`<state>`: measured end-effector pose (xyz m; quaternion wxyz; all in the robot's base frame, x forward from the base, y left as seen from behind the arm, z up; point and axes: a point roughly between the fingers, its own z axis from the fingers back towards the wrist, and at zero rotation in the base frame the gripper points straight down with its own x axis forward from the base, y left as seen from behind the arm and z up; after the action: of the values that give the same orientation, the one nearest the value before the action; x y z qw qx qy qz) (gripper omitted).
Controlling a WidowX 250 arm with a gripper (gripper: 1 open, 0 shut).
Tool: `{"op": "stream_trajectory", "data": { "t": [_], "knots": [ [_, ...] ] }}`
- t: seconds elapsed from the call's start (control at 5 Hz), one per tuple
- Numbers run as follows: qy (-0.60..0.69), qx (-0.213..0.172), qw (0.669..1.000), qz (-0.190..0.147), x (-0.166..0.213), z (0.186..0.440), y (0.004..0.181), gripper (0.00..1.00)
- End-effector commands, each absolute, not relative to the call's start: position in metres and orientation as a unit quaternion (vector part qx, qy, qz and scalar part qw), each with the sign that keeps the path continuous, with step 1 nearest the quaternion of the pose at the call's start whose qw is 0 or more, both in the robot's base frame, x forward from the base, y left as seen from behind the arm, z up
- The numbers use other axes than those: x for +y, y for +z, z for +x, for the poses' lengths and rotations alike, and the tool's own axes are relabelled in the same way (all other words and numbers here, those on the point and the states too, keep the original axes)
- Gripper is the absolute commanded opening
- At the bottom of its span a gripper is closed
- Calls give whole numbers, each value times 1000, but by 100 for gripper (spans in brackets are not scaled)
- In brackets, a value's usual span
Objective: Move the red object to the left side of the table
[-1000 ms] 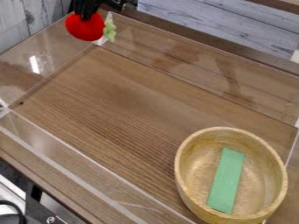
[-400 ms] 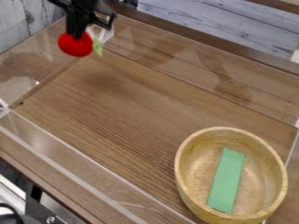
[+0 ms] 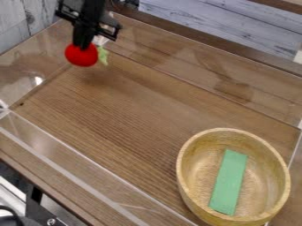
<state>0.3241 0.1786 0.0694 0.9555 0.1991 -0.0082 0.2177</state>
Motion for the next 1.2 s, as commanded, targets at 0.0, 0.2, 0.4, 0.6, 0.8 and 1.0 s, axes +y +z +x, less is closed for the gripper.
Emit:
{"op": "stream_trajectory", "data": {
  "t": [0.0, 0.2, 0.4, 0.6, 0.8, 1.0],
  "knots": [
    [221, -37, 954, 198, 184, 336, 83, 0],
    [228, -31, 957, 178, 182, 340, 93, 100],
    [234, -27, 958, 163, 177, 333, 98, 100],
    [234, -31, 961, 144, 173, 325, 109, 100],
    [238, -36, 963, 124, 184, 323, 113, 100],
    [236, -37, 965, 109, 195, 322, 111, 100]
  ]
}}
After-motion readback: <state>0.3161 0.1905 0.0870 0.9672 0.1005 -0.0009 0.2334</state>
